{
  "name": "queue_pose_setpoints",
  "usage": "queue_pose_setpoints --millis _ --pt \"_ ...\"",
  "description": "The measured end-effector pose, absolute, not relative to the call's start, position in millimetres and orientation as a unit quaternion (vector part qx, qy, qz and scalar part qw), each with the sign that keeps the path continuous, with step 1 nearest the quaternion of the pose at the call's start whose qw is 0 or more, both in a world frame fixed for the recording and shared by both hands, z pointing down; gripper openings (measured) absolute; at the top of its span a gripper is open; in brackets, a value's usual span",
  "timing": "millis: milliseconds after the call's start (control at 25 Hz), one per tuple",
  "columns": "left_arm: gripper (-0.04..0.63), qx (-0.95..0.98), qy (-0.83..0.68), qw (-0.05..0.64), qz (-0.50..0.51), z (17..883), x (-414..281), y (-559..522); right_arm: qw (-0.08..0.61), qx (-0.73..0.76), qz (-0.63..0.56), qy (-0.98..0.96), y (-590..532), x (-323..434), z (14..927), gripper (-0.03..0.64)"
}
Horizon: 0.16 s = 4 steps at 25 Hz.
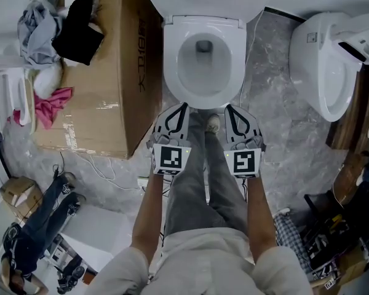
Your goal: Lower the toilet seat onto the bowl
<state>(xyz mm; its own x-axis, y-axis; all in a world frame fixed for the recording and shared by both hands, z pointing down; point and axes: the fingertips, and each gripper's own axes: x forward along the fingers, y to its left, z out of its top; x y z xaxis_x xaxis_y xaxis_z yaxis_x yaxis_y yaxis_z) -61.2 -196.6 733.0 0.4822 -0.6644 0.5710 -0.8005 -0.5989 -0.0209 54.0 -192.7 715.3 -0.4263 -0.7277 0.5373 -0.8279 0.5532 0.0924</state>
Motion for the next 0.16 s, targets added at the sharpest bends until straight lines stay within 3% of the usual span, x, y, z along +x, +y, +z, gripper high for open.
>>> queue_pose_setpoints --millis 160 --pt "0.014 0.853 -0.429 0.123 0.273 737.2 -64.2 -204.1 0.278 0.456 0.096 -0.840 -199.2 49.8 715.0 0.006"
